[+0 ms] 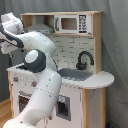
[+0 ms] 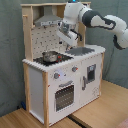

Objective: Play with the kitchen

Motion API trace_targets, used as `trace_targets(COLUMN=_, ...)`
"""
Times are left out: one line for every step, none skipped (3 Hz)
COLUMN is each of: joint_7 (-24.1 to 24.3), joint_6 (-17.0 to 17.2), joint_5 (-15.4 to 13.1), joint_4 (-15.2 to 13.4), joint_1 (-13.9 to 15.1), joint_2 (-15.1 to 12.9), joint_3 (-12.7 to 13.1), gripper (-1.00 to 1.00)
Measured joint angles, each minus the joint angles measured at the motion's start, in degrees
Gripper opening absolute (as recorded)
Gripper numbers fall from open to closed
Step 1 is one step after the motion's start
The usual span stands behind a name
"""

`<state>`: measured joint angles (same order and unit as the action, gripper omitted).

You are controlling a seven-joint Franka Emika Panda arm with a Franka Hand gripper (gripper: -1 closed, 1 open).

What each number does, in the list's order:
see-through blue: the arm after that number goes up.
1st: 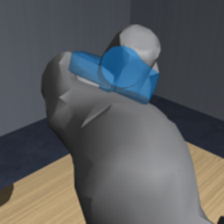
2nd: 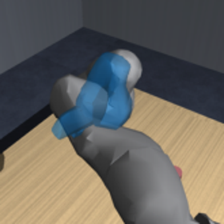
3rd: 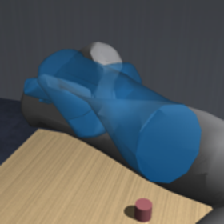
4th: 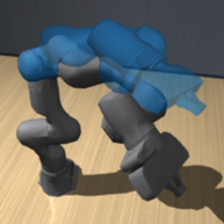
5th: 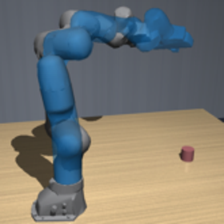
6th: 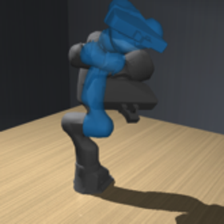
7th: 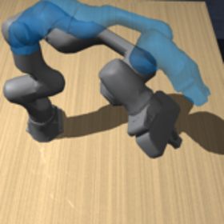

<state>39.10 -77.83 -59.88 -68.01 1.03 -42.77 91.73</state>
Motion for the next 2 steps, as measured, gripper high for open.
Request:
trace_targets(joint_7=2.44, joint_6=2.59, joint_5=-1.49, joint_4=-1.86, joint_1=0.11, joint_2=3.84, joint_3=0.24, gripper=1.00)
trace_targets(joint_7=4.94, joint_6=2.54, joint_5=-6.37, joint_4=-3.68, joint_1=0.44, joint_2=3.82, joint_3=0.05, gripper=1.00)
